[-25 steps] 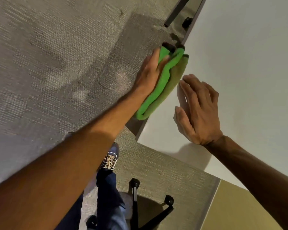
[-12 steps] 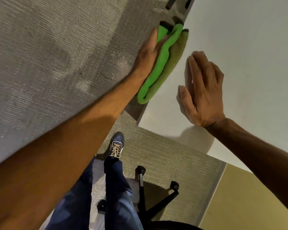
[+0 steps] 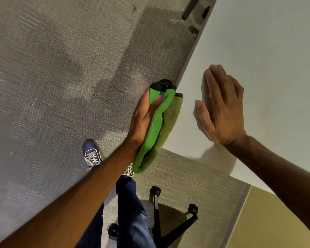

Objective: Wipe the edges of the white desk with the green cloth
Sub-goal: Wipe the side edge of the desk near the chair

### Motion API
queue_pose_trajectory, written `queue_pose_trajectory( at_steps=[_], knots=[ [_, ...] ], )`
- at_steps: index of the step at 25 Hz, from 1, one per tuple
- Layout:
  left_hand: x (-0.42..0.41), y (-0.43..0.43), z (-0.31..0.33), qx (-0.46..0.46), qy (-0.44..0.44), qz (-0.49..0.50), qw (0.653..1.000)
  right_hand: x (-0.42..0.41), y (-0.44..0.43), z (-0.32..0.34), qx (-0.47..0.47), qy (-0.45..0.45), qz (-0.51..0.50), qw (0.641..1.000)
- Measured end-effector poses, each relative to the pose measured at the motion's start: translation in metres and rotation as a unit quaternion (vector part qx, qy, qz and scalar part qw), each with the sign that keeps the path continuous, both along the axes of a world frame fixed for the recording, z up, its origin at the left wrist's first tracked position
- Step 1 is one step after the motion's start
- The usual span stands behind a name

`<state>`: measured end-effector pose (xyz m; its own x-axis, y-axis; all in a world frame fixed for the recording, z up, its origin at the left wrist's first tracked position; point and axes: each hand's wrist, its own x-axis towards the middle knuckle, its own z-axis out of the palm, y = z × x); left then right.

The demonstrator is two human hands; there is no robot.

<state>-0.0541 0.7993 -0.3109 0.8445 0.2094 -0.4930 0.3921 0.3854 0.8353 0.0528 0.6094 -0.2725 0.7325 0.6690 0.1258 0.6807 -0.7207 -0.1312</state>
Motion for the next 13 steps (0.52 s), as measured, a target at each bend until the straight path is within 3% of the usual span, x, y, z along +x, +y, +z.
queue_pose_trajectory(
  at_steps=[4, 9, 13],
  knots=[
    [0.033, 0.003, -0.02, 0.012, -0.005, -0.009, 1.0, 0.002, 0.001, 0.0, -0.004, -0.007, 0.003, 1.0],
    [0.119, 0.006, -0.016, 0.098, -0.048, -0.021, 0.994, 0.001, 0.0, 0.0, -0.002, -0.011, 0.001, 1.0],
    [0.172, 0.01, -0.007, 0.076, -0.056, -0.05, 0.994, 0.002, 0.003, 0.001, 0.005, -0.006, -0.004, 1.0]
  ],
)
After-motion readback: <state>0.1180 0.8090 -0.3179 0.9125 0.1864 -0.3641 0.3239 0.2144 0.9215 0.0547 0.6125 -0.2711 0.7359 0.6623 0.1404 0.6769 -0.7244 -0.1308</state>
